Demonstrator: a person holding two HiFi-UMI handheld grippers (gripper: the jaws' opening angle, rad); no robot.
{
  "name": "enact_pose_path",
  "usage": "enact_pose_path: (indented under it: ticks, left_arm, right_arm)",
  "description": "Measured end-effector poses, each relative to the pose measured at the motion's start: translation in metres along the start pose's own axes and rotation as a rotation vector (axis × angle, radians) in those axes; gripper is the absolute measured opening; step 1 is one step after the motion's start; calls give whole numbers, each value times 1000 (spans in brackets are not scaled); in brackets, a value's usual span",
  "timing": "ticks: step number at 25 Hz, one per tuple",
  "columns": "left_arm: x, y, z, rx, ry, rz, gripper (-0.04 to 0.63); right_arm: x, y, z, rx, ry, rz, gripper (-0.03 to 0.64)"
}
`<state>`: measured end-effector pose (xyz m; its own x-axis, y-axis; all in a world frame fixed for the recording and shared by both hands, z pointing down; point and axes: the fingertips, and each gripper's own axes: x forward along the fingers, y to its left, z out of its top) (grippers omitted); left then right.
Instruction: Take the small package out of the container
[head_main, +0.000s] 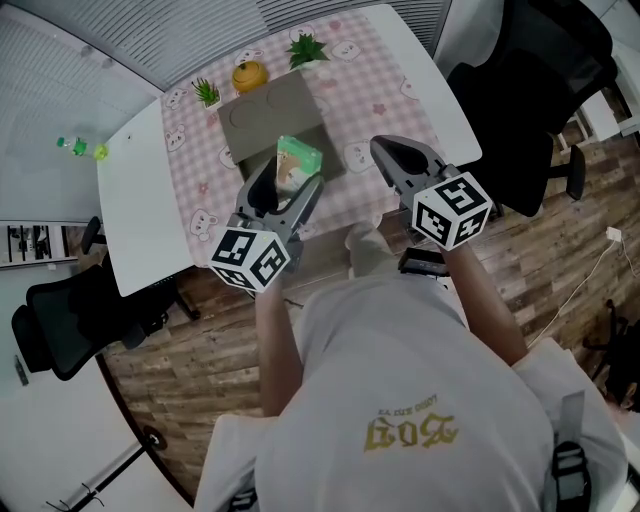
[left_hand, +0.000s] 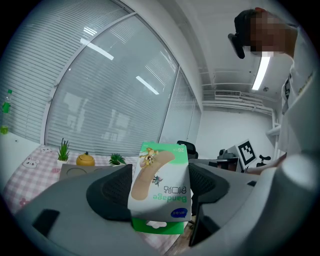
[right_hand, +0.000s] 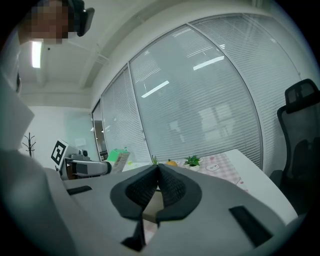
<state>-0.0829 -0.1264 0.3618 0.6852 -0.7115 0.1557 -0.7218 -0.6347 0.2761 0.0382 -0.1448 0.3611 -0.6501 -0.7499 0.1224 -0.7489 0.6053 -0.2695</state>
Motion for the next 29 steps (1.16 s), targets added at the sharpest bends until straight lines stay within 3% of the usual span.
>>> enact_pose_path:
  ticks: [29]
  left_arm:
    - [3,5,-8,-26,7,-15,362]
  right_arm:
    - [2,1,-5,-101,36,-16,12]
